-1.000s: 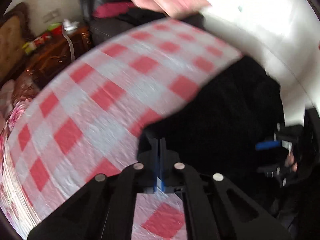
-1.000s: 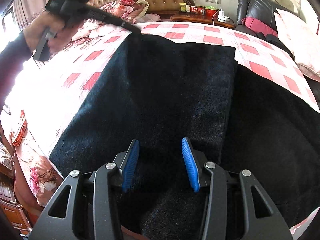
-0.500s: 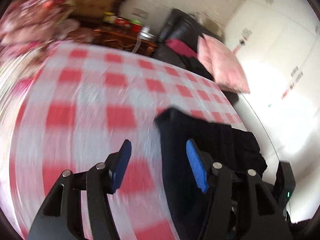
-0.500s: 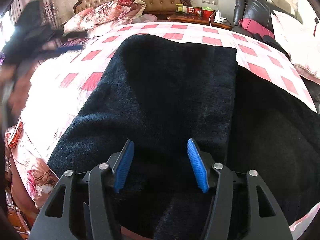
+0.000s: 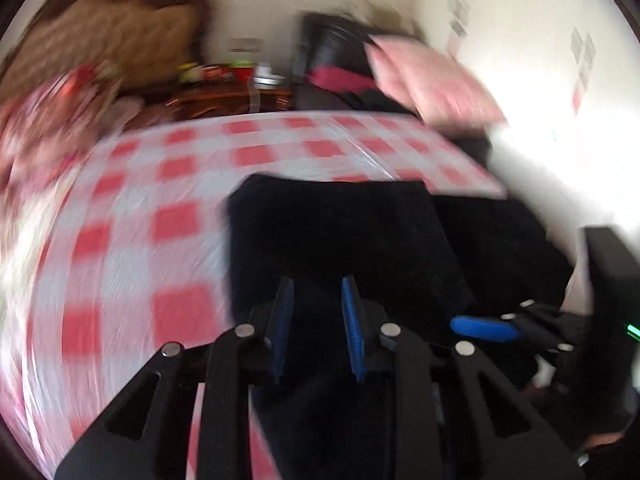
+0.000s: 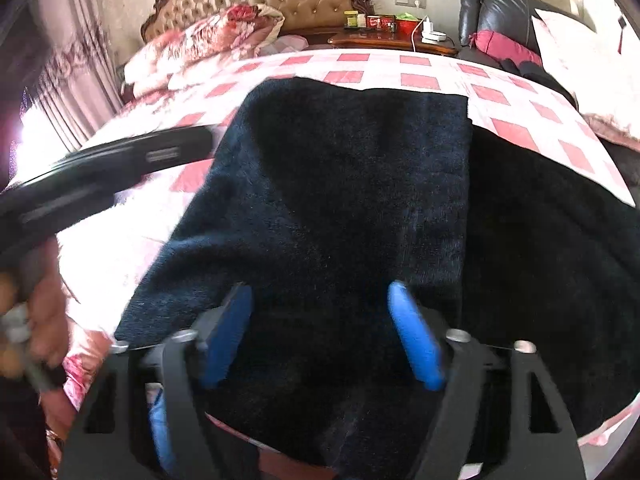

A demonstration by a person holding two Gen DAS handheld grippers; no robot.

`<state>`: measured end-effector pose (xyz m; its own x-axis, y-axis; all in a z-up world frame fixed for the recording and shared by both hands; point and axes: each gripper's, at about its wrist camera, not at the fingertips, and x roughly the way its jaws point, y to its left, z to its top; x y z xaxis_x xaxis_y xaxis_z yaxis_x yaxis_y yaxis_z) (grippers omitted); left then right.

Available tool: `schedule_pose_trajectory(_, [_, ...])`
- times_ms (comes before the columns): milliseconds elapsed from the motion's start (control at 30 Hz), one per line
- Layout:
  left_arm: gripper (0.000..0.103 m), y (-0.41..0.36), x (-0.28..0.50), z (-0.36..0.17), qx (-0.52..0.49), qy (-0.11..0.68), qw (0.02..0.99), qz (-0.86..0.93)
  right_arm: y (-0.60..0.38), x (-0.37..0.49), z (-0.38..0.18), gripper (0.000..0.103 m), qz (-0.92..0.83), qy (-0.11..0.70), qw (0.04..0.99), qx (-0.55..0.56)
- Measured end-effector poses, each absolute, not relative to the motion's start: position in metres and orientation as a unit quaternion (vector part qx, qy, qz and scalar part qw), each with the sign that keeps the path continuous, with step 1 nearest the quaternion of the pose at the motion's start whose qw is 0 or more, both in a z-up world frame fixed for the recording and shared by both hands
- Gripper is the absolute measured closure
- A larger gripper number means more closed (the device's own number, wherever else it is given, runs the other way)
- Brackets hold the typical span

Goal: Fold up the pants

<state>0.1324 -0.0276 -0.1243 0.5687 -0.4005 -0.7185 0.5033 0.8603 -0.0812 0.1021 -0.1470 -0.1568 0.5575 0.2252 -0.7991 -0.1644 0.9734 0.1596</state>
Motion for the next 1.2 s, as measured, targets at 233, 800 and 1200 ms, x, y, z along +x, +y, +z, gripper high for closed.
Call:
schedule_pose_trajectory(233, [0.101,-0.046,0.214,-0.162,0.120,0.442,0.856,-0.238,-0.171,0.078,-0.154,0.023,0.115,0.438,0.890,0.044])
schedule_pose_trajectory(800, [0.065,-0.007,0.197,-0.125,0.010,0.397,0.896,-0.198,-0.261,0.092,-0.153,0.026,0.104,0.446,0.871,0.181])
schedule_pose_trajectory(1200, [0.063,-0.071,0.044,-0.122,0.068,0.303,0.894,-0.323,-0.286,0.201,-0.162,0.027,0.188,0.489,0.802,0.289])
